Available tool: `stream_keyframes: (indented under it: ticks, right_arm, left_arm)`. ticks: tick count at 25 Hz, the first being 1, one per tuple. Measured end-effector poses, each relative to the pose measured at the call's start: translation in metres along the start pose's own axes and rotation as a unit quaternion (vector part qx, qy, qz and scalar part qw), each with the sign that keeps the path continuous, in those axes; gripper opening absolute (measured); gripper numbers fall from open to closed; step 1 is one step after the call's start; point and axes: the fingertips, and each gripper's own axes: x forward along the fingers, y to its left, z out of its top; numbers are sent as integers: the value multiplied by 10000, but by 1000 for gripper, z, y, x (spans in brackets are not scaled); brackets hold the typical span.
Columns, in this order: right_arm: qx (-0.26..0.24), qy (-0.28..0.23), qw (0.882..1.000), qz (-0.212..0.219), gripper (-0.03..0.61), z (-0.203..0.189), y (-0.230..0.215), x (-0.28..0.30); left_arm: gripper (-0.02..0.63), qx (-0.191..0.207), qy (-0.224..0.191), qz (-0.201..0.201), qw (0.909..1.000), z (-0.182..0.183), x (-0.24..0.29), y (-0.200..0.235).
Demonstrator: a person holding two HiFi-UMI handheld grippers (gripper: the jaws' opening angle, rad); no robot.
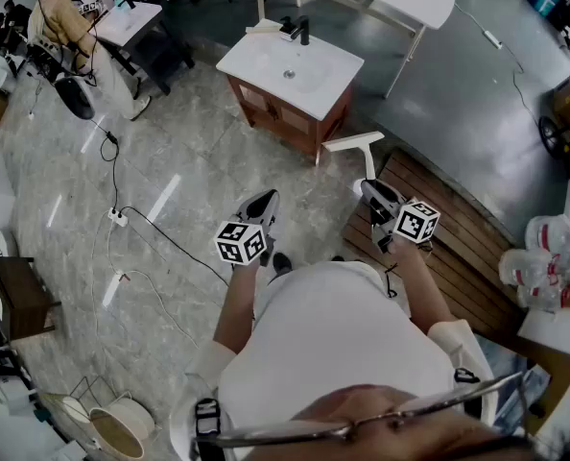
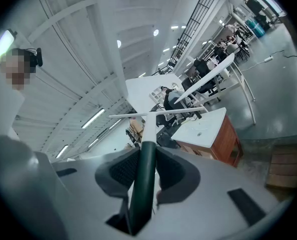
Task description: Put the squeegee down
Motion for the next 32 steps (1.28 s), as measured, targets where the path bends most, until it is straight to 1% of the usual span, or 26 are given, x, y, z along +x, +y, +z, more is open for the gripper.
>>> stream_keyframes:
  ticks: [8,15,20,32]
  right_arm:
    - [-7,19,10000,28,101,0,1,2]
    - [180,-83,9997,136,101,0,6,3]
    - [114,-67,9997,181,101,-5,16,10]
    - [196,-167,9997,-32,101,-24,32,30]
  left_arm:
    - [5,-9,27,-37,10000,-1,2,0]
    - [5,-37,58,-78,9999,-2,0,3]
    - [5,-147,42,-154,9998,-2,-5,10]
    - [5,-133,134,-336,9993,-2,-24,37]
